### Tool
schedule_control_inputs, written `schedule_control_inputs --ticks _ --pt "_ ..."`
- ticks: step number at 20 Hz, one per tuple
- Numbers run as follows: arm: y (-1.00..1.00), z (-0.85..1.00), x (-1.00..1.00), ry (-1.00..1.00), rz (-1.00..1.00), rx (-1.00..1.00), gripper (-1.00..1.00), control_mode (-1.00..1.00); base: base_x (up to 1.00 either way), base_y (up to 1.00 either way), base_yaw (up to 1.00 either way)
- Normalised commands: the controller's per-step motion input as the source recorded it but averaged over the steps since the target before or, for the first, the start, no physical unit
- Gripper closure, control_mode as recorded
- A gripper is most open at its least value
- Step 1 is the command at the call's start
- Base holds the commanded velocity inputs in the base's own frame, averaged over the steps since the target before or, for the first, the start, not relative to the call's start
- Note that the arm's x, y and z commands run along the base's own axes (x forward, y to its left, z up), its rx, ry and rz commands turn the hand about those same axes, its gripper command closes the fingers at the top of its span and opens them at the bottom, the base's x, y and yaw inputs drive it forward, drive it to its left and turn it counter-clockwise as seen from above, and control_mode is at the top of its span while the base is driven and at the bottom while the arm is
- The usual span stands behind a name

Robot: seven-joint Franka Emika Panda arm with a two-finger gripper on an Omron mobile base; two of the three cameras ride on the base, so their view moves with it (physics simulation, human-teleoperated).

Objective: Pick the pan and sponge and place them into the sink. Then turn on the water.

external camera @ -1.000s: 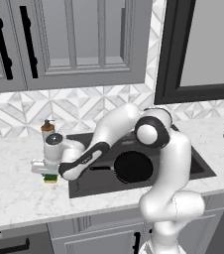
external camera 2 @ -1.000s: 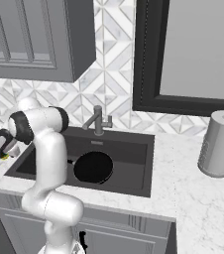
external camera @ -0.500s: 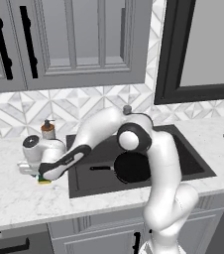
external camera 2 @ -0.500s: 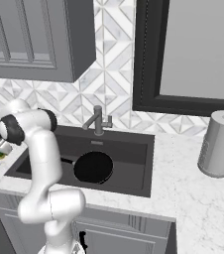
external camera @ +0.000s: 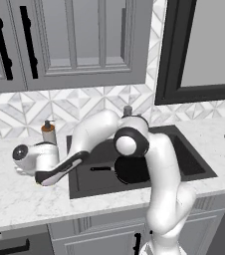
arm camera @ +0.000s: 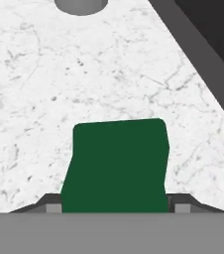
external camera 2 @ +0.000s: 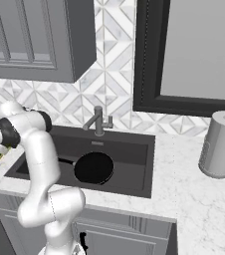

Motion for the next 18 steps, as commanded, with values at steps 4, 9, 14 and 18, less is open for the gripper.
schedule_control_inputs --ticks 4,9,14,18 --pt "-0.29 0.46 -0.56 -0.22 -0.02 0.00 1.00 -1.00 0.00 0.00 0.00" --pt "-0.45 0.90 -0.50 -0.14 0.00 0.00 1.00 -1.00 0.00 0.00 0.00" --pt "-0.44 0.89 -0.26 -0.12 -0.04 0.00 1.00 -1.00 0.00 0.00 0.00" --pt "-0.51 0.77 -0.07 -0.08 -0.10 0.02 1.00 -1.00 0.00 0.00 0.00"
